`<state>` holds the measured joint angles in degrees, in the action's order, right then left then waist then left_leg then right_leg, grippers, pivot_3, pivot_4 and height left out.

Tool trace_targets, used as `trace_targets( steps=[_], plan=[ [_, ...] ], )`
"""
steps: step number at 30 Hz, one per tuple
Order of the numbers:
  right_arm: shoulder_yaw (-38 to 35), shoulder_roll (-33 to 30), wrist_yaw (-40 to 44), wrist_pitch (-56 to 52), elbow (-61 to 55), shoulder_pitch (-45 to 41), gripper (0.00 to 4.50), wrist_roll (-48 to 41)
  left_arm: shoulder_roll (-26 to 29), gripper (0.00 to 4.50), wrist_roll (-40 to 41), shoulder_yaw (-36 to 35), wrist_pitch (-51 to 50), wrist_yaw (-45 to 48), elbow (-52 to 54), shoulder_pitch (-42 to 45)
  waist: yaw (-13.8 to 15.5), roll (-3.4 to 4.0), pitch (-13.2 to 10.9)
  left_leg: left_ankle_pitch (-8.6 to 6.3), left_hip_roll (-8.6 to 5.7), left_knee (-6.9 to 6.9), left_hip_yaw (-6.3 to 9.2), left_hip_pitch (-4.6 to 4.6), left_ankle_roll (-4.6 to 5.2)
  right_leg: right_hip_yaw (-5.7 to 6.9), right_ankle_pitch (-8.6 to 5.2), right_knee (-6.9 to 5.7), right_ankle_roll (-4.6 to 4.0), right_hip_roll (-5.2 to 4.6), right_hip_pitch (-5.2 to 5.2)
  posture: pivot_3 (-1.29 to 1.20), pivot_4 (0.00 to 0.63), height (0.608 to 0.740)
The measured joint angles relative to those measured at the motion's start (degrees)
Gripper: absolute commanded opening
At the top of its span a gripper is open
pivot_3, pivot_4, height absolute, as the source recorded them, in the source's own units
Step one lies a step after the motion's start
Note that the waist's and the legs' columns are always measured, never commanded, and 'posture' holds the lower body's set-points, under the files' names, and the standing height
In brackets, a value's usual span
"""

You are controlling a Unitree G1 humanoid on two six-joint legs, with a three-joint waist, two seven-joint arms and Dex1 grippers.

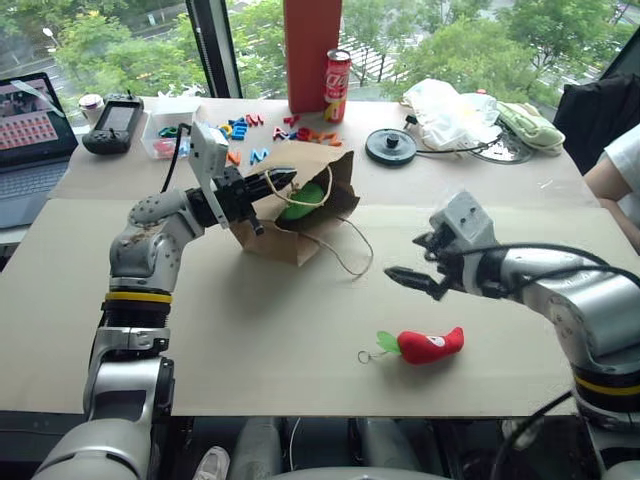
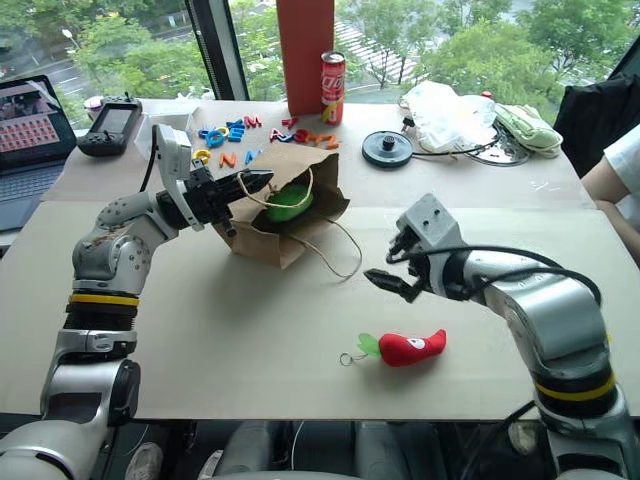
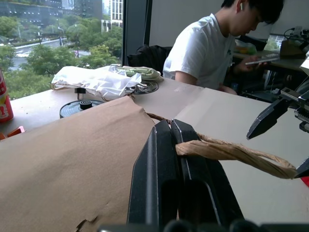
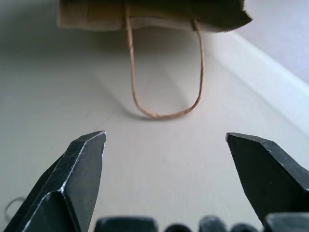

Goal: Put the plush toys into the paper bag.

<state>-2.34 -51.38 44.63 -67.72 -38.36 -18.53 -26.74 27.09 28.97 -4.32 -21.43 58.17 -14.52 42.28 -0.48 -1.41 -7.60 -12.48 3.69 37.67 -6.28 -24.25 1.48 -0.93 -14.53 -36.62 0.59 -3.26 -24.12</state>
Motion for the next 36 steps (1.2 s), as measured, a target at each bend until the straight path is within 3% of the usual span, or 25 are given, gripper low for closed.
trace_targets(
  steps=[3,9,18,23,32,36],
  plan=[
    [-1.6,-9.2,5.9,4.1,-3.3,8.9,4.41,-0.6,-0.1,0.01,-0.1,0.2,0.0,0.3,0.0,0.0,-0.1,-0.01,0.0,0.0,0.0,0.04,0.08,0.1,0.0,-0.06,-0.01,-0.02,0.01,0.01,0.09,0.0,0.15,0.739],
    [-0.8,-19.0,10.3,11.3,-3.6,17.5,4.41,2.4,-0.3,0.01,-0.2,0.4,0.0,0.9,0.1,0.0,-0.2,-0.03,0.0,0.0,0.0,0.08,0.16,0.21,0.0,-0.2,-0.02,-0.11,0.03,0.02,0.1,0.0,0.15,0.739],
    [10.4,-20.0,8.6,18.7,1.7,17.6,4.41,11.6,-0.3,0.01,-0.8,0.7,0.1,1.0,0.1,-0.4,0.0,-0.04,0.0,0.0,-0.03,0.09,0.13,0.16,0.0,-0.23,-0.04,-0.09,0.06,0.01,0.06,0.0,0.15,0.739],
    [11.2,-19.1,8.7,19.9,2.6,17.1,3.06,12.8,-0.3,0.01,-1.1,0.7,0.1,1.0,0.1,-0.4,0.1,-0.05,0.0,0.0,-0.02,0.11,0.13,0.2,0.0,-0.22,-0.04,-0.1,0.06,0.02,0.13,0.0,0.15,0.739],
    [11.3,-15.0,6.5,19.8,5.0,14.8,0.01,14.8,-0.2,0.01,-1.2,0.7,0.0,1.0,0.1,-0.6,-0.1,-0.09,0.0,0.0,-0.01,0.12,0.12,0.23,0.0,-0.21,-0.03,-0.13,0.06,0.03,0.14,0.0,0.15,0.739],
    [11.3,-14.0,6.3,19.5,5.3,14.4,0.01,15.2,-0.2,0.01,-1.2,0.7,0.0,1.0,0.1,-0.6,-0.1,-0.1,0.0,0.0,0.0,0.12,0.08,0.24,0.0,-0.21,-0.03,-0.13,0.06,0.04,0.15,0.0,0.15,0.739]
  ],
)
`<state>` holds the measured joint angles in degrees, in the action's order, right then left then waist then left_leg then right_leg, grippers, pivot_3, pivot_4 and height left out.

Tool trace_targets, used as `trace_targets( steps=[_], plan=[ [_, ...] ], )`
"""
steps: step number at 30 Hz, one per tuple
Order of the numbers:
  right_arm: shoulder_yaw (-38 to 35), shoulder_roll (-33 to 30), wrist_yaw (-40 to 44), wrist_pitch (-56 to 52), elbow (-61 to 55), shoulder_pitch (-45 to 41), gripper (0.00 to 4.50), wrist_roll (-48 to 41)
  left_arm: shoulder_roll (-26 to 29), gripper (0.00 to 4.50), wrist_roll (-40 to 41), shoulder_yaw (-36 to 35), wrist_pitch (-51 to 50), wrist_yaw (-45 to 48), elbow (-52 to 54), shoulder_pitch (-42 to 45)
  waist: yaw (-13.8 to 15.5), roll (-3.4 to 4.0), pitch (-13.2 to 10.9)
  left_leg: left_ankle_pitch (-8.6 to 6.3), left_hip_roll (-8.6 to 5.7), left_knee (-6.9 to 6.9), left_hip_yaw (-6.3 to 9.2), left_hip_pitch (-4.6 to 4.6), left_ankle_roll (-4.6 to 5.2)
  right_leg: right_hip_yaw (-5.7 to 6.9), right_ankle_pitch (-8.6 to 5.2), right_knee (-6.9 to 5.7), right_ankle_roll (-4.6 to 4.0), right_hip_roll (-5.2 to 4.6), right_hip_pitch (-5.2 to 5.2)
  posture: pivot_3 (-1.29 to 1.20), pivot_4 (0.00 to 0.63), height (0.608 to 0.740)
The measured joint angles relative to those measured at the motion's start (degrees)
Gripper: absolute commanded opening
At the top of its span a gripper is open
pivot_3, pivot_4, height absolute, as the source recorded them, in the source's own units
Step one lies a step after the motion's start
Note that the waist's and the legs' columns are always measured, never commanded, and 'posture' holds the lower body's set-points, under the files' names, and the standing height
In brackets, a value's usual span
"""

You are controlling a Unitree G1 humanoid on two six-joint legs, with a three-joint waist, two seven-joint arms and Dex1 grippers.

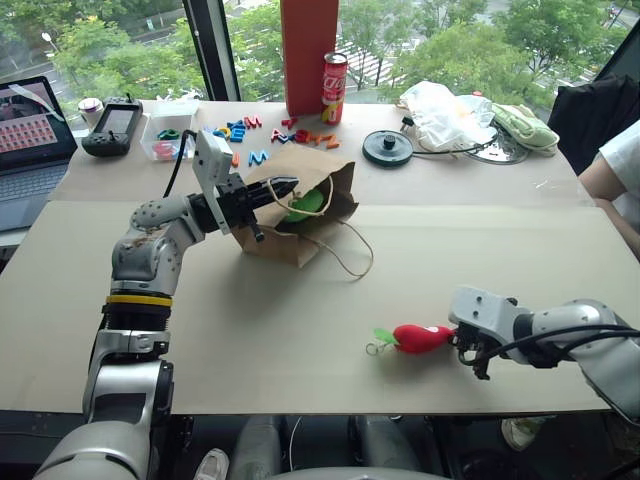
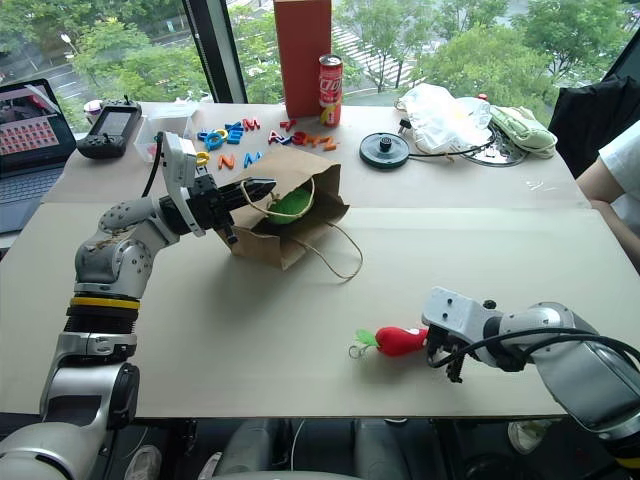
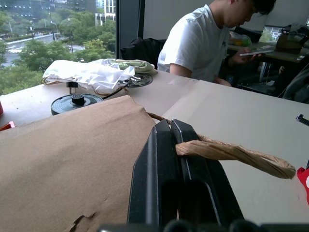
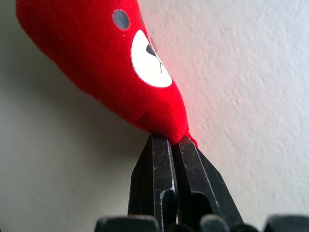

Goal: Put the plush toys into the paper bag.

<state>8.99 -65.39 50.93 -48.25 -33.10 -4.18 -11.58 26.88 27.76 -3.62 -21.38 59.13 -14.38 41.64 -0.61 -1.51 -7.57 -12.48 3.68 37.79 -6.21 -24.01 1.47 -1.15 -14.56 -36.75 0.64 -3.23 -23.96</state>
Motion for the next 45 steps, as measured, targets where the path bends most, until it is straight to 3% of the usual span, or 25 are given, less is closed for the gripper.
trace_targets(
  steps=[7,13,28,37,43,44,45],
  plan=[
    [-2.8,4.6,-1.3,-1.9,0.2,-3.2,0.01,-2.4,0.0,0.01,-0.6,0.0,0.0,0.0,0.0,0.0,0.0,0.0,0.0,0.0,-0.01,0.0,0.0,0.05,0.0,-0.08,0.0,-0.08,-0.01,0.02,-0.03,0.0,0.15,0.739],
    [-7.9,8.8,-6.1,-6.5,1.5,-17.2,0.01,-3.7,0.0,0.01,-0.7,0.1,0.0,0.2,0.1,0.0,0.0,0.0,0.0,0.0,0.0,-0.02,-0.07,0.04,0.0,-0.1,0.01,-0.06,-0.01,0.03,-0.05,0.0,0.15,0.739],
    [13.3,27.9,-21.4,-14.5,13.8,-39.0,0.01,8.2,0.1,0.01,-0.7,0.1,0.0,0.3,0.0,0.5,0.0,0.04,0.0,0.0,0.0,-0.01,-0.27,-0.18,0.0,-0.03,0.01,-0.08,-0.02,0.01,-0.23,0.0,0.15,0.739],
    [26.6,41.5,-24.8,-13.6,21.4,-49.4,0.01,15.4,-0.1,0.01,-0.7,0.3,0.0,0.3,0.1,0.6,-0.2,0.07,0.0,0.0,0.03,-0.01,-0.26,-0.21,0.0,0.03,0.02,-0.35,-0.04,0.02,-0.27,0.0,0.15,0.739],
    [28.4,48.7,-25.5,-10.5,24.4,-50.6,0.01,17.3,-0.1,0.01,-0.7,0.3,0.0,0.4,0.1,0.6,0.0,0.07,0.0,0.01,0.0,-0.01,-0.24,-0.29,-0.02,0.2,0.02,-0.35,-0.04,-0.05,-0.22,0.0,0.15,0.739],
    [28.3,48.9,-25.7,-10.1,24.7,-50.5,0.7,17.5,0.0,0.01,-0.7,0.3,0.0,0.4,0.1,0.6,0.1,0.07,0.0,0.01,-0.02,0.0,-0.24,-0.29,-0.02,0.22,0.03,-0.35,-0.03,-0.08,-0.2,0.0,0.15,0.739],
    [27.3,49.3,-26.0,-9.8,24.8,-50.0,0.92,17.5,0.0,0.01,-0.7,0.3,0.0,0.4,0.1,0.6,0.2,0.07,0.0,0.01,-0.02,0.0,-0.24,-0.29,-0.02,0.23,0.03,-0.34,-0.03,-0.08,-0.19,0.0,0.15,0.739]
  ],
)
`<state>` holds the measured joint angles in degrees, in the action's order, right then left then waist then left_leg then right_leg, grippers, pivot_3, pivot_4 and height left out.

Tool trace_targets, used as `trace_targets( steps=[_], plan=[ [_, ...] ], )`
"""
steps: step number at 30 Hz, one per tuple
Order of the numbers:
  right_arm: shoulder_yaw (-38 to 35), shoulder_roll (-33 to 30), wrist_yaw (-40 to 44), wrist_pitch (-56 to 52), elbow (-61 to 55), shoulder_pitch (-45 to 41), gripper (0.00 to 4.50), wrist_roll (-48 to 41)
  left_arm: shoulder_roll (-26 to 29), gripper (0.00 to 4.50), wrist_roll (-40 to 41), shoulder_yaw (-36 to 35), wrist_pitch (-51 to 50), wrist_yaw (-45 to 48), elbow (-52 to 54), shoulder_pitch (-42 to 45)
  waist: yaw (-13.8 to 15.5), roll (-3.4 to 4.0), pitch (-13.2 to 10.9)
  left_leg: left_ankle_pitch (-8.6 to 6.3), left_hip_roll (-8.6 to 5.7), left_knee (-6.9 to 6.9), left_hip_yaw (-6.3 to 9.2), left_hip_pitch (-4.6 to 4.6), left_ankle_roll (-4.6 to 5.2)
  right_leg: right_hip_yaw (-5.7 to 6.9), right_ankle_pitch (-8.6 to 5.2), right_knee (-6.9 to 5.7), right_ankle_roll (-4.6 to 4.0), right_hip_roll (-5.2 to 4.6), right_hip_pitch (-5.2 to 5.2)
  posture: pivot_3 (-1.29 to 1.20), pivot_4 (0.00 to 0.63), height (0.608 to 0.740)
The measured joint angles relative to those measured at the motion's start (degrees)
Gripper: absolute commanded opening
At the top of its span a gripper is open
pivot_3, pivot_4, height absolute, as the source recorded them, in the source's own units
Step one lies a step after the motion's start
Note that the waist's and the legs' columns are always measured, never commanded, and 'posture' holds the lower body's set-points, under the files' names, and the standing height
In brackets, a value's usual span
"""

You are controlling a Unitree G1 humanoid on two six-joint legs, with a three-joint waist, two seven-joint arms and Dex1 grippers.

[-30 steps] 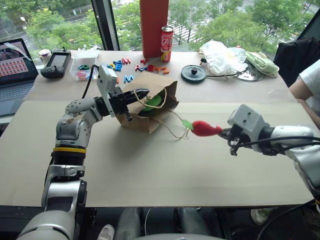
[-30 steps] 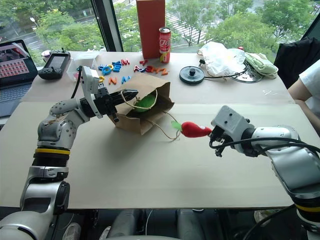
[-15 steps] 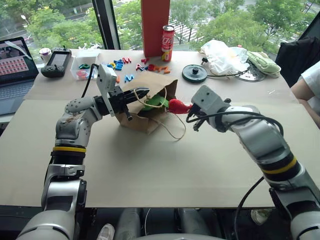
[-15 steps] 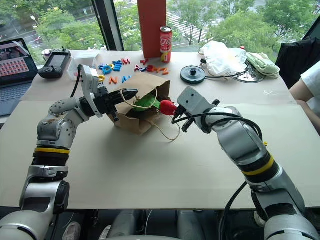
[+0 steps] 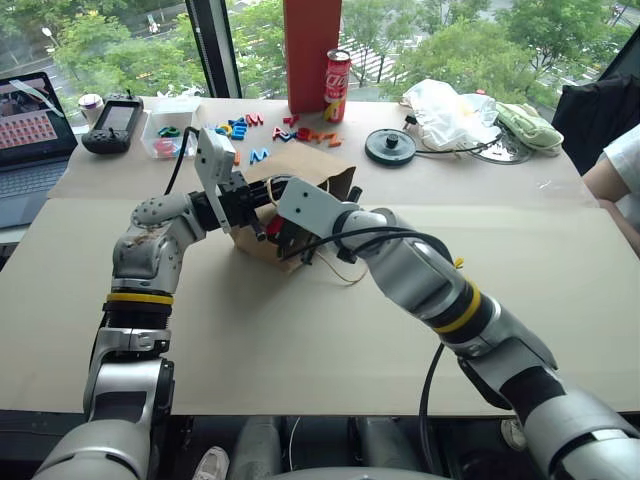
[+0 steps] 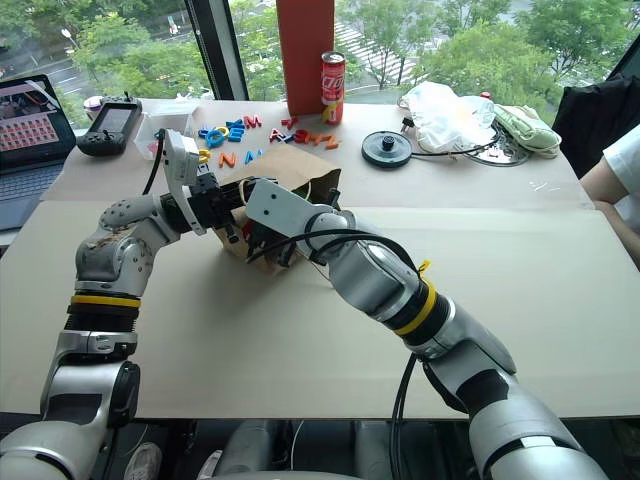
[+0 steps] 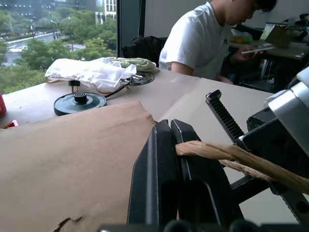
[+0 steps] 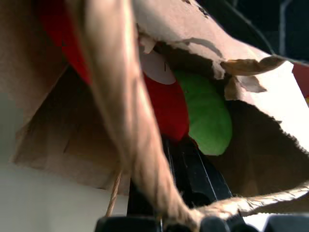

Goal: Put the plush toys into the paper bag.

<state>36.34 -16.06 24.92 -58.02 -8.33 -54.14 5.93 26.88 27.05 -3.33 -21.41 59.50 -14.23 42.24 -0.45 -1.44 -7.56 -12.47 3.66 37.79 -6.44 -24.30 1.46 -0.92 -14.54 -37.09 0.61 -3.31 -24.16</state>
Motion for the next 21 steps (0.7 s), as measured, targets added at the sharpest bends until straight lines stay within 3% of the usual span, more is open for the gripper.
trace_targets(
  steps=[6,21],
  plan=[
    [-5.8,0.3,0.4,-0.5,-0.5,2.8,2.98,-0.5,0.0,0.01,0.0,0.1,0.0,0.0,0.0,0.0,-0.3,0.0,0.0,0.0,0.05,-0.01,0.0,0.02,0.0,0.0,0.0,-0.02,-0.01,0.06,-0.02,0.0,0.15,0.739],
    [-11.8,-3.6,4.8,-7.6,-9.2,14.0,2.98,-6.5,0.0,0.01,-0.1,0.2,0.0,0.1,-0.1,0.0,-0.3,0.0,0.0,0.0,0.04,-0.02,0.0,0.02,0.0,-0.02,0.0,0.03,-0.01,0.05,-0.02,0.0,0.15,0.739]
  ],
)
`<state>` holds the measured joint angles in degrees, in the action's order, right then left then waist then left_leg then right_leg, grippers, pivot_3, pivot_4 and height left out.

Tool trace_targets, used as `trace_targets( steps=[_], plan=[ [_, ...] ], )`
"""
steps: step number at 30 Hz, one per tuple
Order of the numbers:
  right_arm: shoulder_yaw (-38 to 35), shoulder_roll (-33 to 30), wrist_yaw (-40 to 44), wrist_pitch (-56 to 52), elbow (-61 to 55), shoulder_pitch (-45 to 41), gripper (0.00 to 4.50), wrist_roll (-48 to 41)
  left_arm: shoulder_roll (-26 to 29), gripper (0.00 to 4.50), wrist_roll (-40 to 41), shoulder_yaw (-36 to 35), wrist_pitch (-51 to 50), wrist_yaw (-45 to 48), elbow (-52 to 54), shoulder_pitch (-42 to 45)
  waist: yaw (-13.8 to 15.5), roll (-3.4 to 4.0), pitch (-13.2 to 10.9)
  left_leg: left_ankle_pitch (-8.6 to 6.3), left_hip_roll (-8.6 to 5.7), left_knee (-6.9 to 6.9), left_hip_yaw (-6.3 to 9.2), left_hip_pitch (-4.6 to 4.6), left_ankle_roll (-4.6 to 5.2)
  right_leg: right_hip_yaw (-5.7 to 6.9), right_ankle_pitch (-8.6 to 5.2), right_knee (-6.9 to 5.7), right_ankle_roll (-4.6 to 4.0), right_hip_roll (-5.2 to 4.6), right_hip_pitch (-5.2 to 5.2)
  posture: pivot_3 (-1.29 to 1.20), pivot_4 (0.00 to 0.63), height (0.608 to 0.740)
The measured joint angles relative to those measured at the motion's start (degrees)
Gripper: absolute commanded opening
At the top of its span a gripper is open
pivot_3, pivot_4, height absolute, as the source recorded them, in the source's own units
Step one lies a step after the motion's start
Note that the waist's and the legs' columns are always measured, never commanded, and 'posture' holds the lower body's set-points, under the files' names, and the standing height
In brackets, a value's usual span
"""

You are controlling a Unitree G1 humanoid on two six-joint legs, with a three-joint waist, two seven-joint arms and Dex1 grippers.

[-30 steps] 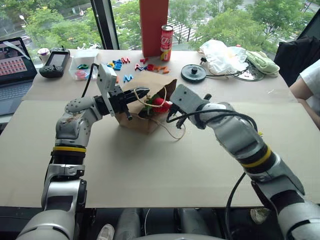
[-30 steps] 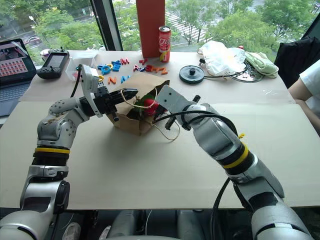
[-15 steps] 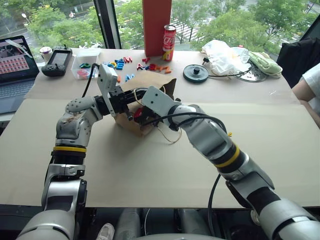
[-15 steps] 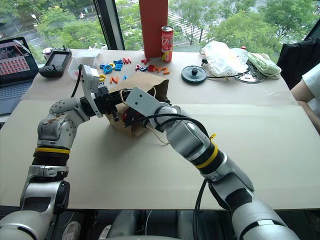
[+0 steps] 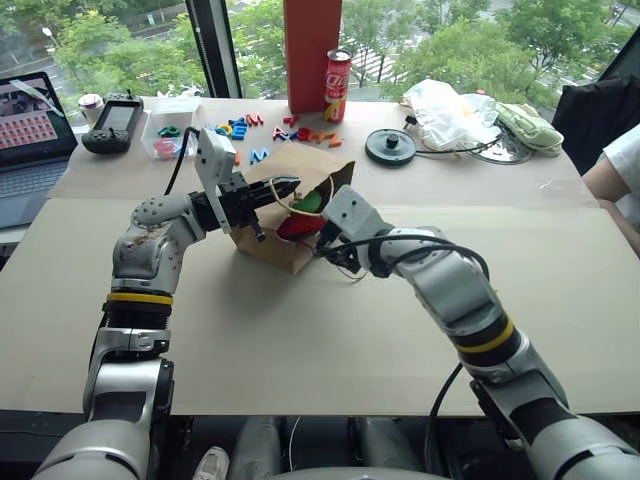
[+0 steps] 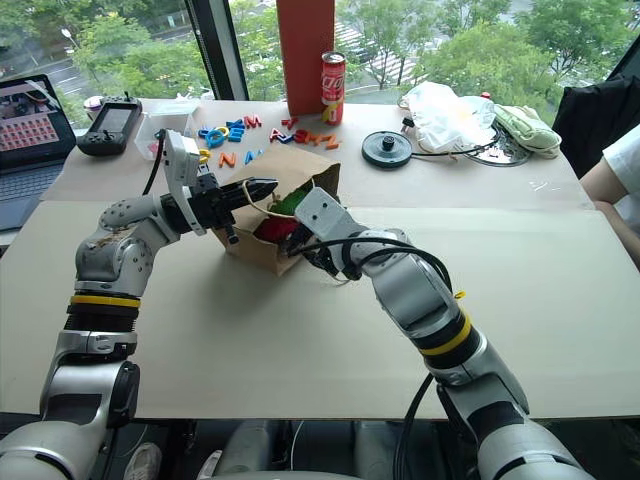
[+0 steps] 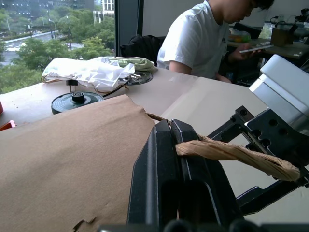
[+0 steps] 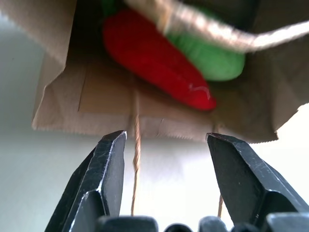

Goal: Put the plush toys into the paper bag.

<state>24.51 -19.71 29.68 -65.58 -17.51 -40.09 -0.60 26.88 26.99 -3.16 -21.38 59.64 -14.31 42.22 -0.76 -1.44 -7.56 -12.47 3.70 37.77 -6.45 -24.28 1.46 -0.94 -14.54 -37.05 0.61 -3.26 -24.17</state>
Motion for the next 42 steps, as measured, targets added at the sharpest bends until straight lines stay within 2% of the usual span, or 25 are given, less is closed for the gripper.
trace_targets(
  steps=[14,15,17,22,23,31,37,42],
  plan=[
    [0.2,2.4,-2.4,5.0,7.8,2.8,2.98,-0.5,0.0,0.01,0.0,0.0,0.0,0.0,0.0,-0.1,-0.1,0.0,0.0,0.0,0.0,0.0,0.01,0.03,0.0,-0.01,0.0,0.05,0.0,0.01,0.0,0.0,0.15,0.739],
    [0.3,2.8,-2.2,5.6,8.0,2.9,2.48,-0.7,0.0,0.01,0.0,0.0,0.0,0.0,0.0,-0.1,-0.1,0.0,0.0,0.0,0.0,0.0,0.01,0.03,0.0,-0.01,0.0,0.04,0.0,0.01,0.0,0.0,0.15,0.739],
    [0.3,3.0,-2.1,6.3,8.3,3.1,1.97,-0.8,0.0,0.01,0.0,0.0,0.0,0.0,0.0,-0.1,-0.1,0.0,0.0,0.0,0.01,0.0,0.01,0.03,0.0,-0.01,0.0,0.04,0.0,0.01,0.0,0.0,0.15,0.739],
    [0.2,3.0,-1.5,7.1,8.8,3.4,0.17,-0.8,0.2,0.01,0.0,0.0,0.0,0.0,0.0,-0.2,-0.1,0.0,0.0,0.0,0.01,0.0,0.01,0.04,0.0,-0.01,0.0,0.04,0.0,0.01,0.0,0.0,0.15,0.739],
    [0.2,3.0,-1.5,7.2,9.0,3.4,0.08,-0.8,0.2,0.01,0.0,0.0,0.0,0.0,0.0,-0.2,-0.1,0.0,0.0,0.0,0.01,0.0,0.01,0.04,0.0,-0.01,0.0,0.04,0.0,0.01,0.0,0.0,0.15,0.739],
    [-1.7,2.5,-1.5,8.5,10.2,3.4,0.08,-0.8,0.6,0.01,-0.3,0.1,0.1,0.2,0.0,-0.2,-0.1,0.0,0.0,0.0,0.01,0.0,0.01,0.03,0.0,-0.01,0.0,0.05,0.0,0.01,0.0,0.0,0.15,0.739],
    [-9.1,3.6,-2.1,10.5,8.6,3.0,0.08,-3.1,0.1,0.01,-1.2,0.9,1.6,0.7,-0.1,-0.1,0.0,0.0,0.0,0.0,0.0,0.0,0.01,0.03,0.0,-0.01,0.0,0.04,0.0,0.01,0.01,0.0,0.15,0.739],
    [-13.2,-3.1,-2.2,10.3,5.2,1.1,0.08,-2.9,-3.8,0.01,-1.2,1.0,2.6,-0.5,-3.1,2.9,0.8,0.0,0.0,0.0,-0.06,0.01,0.0,-0.01,0.0,-0.01,0.0,0.18,0.01,-0.05,0.01,0.0,0.15,0.739]
  ],
)
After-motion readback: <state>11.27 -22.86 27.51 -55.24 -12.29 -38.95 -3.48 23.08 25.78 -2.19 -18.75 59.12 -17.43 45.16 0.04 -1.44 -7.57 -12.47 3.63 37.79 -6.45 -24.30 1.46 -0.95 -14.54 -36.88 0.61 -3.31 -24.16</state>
